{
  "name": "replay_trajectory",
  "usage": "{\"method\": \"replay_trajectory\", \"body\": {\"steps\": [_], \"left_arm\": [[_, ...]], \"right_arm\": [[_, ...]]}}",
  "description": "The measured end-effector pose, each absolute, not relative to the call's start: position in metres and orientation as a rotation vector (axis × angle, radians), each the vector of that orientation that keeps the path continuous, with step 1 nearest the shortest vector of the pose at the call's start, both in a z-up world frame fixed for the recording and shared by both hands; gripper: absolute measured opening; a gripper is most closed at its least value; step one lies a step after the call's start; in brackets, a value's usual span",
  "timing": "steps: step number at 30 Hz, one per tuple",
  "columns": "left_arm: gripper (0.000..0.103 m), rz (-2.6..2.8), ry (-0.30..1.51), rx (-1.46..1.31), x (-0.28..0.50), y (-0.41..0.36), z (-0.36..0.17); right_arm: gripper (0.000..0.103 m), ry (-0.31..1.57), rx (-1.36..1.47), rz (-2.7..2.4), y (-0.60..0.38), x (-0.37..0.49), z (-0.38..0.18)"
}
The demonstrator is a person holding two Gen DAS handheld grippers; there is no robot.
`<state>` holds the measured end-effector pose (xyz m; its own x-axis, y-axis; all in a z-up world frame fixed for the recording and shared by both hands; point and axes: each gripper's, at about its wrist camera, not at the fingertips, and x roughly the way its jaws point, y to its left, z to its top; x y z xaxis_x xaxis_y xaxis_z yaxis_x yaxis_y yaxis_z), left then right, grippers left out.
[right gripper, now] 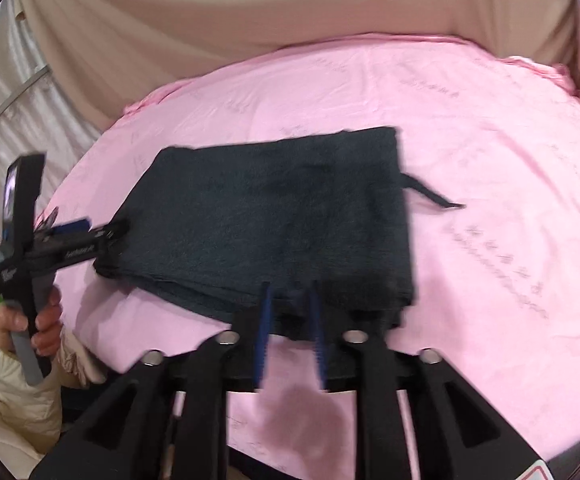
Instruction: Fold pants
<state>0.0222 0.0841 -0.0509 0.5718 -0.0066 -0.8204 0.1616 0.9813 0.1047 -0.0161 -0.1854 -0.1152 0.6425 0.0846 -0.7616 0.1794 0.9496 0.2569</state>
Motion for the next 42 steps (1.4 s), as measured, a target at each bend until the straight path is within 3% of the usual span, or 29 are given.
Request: {"method": "replay_trajectory", "body": {"steps": [9,20,23,25,27,30,34,35,37,38,40,42], "left_arm": [[0.091,-0.188,0.934,0.151,-0.017,0.104,-0.040],[0.095,-0.457,0.833,0.307,-0.045,0.021,-0.020],[0.096,-0.518,0.829,0.321,-0.044,-0.003,-0.021],[0.096,-0.540,0.834,0.343,-0.042,-0.019,-0.025],[0.096,-0.560,0.842,0.368,-0.040,-0.035,-0.029],[0.096,-0.614,0.848,0.381,-0.039,-0.055,-0.032],[0.095,-0.669,0.835,0.364,-0.023,-0.087,-0.025],[0.091,-0.667,0.833,0.359,-0.018,-0.091,-0.025],[0.016,-0.644,0.884,0.340,0.003,-0.095,-0.027],[0.007,-0.660,0.928,0.290,0.016,-0.092,-0.027],[0.006,-0.663,0.943,0.187,0.044,-0.077,-0.008],[0.006,-0.620,0.882,0.181,0.055,-0.065,0.015]], "right_arm": [[0.033,0.872,0.524,-0.036,-0.216,-0.035,-0.132],[0.032,0.844,0.503,0.036,-0.223,0.002,-0.108],[0.043,0.882,0.531,0.077,-0.227,0.016,-0.114],[0.035,0.907,0.512,0.054,-0.228,0.023,-0.119],[0.008,0.906,0.522,0.068,-0.228,0.027,-0.117],[0.002,0.850,0.584,0.177,-0.229,0.034,-0.097],[0.002,0.753,0.588,0.315,-0.216,0.046,-0.057],[0.002,0.736,0.581,0.338,-0.213,0.049,-0.050],[0.001,0.716,0.553,0.382,-0.207,0.054,-0.039],[0.001,0.718,0.534,0.379,-0.207,0.056,-0.038],[0.008,0.695,0.501,0.303,-0.213,0.049,-0.038],[0.008,0.693,0.487,0.243,-0.219,0.038,-0.045]]}}
